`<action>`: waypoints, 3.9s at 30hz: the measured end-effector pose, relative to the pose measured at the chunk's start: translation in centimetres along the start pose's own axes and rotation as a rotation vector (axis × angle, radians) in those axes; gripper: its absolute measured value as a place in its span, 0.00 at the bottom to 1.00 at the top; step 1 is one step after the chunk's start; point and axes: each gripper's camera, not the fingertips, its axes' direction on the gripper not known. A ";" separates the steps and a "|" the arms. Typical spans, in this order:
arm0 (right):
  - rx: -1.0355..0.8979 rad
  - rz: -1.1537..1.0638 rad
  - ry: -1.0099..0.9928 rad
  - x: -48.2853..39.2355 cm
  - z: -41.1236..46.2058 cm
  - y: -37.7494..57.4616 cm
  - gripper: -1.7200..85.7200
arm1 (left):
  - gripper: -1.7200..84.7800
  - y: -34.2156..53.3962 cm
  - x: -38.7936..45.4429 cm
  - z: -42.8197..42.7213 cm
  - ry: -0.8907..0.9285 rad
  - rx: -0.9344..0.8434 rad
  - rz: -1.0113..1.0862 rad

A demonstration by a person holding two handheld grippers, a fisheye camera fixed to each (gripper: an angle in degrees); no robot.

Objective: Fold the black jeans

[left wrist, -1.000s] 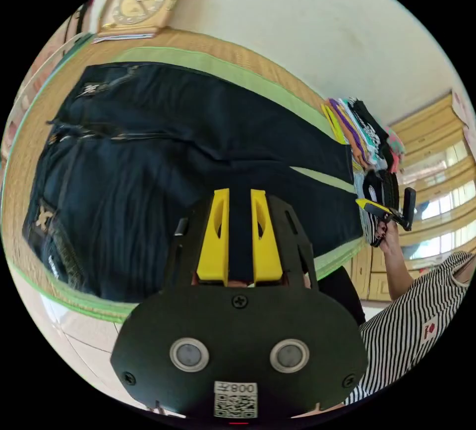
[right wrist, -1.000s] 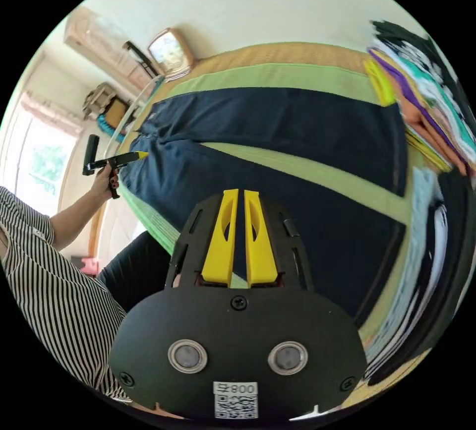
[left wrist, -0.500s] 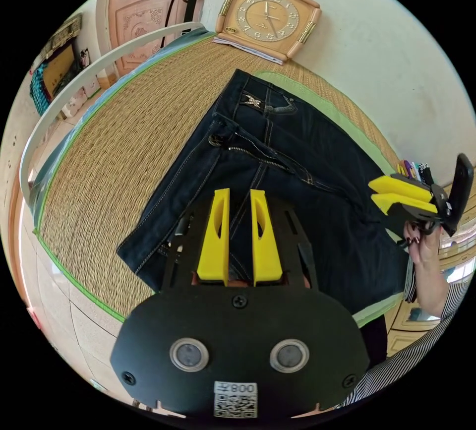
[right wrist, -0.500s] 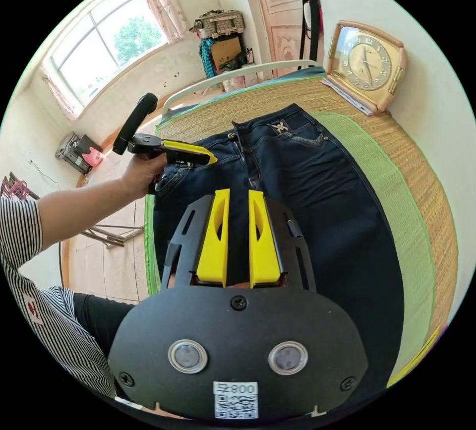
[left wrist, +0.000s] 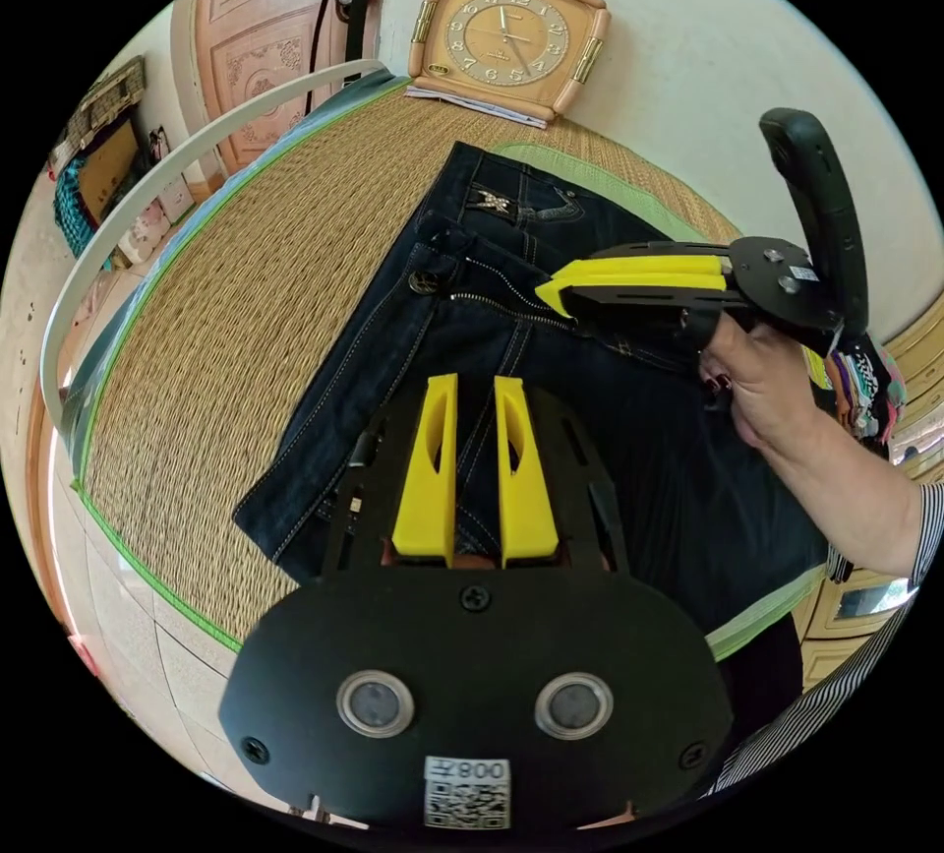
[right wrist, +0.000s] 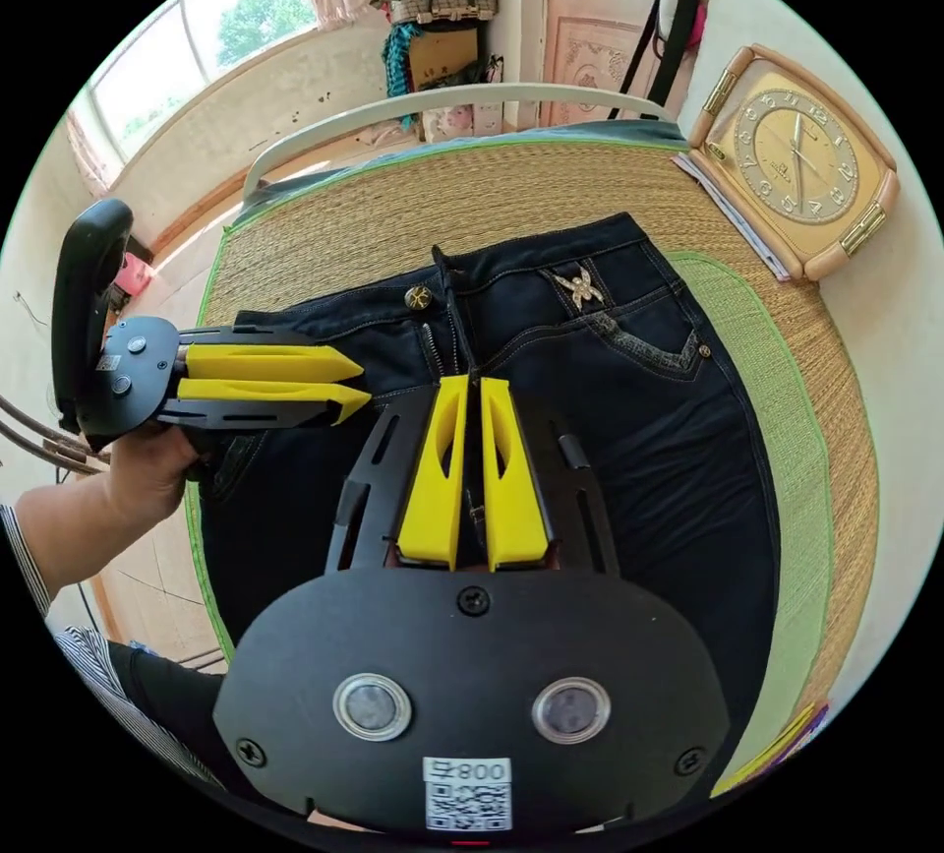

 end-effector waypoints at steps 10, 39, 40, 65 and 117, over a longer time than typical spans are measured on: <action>0.129 -0.032 -0.213 0.7 -3.2 -4.2 0.05 | 0.06 1.3 -7.2 2.7 0.056 0.011 -0.018; 0.038 0.092 -0.266 4.8 1.4 -6.5 0.02 | 0.02 -0.8 -17.6 9.9 0.049 0.036 0.062; 0.024 0.093 -0.249 4.9 1.5 -6.6 0.02 | 0.02 -0.9 -17.8 10.2 0.045 0.031 0.065; 0.171 0.415 -0.272 14.7 -5.0 8.6 0.02 | 0.02 -1.7 -18.1 11.8 0.096 0.070 0.125; 0.077 0.253 -0.301 14.0 -10.5 23.7 0.03 | 0.05 -14.9 -10.6 4.4 0.197 0.089 0.050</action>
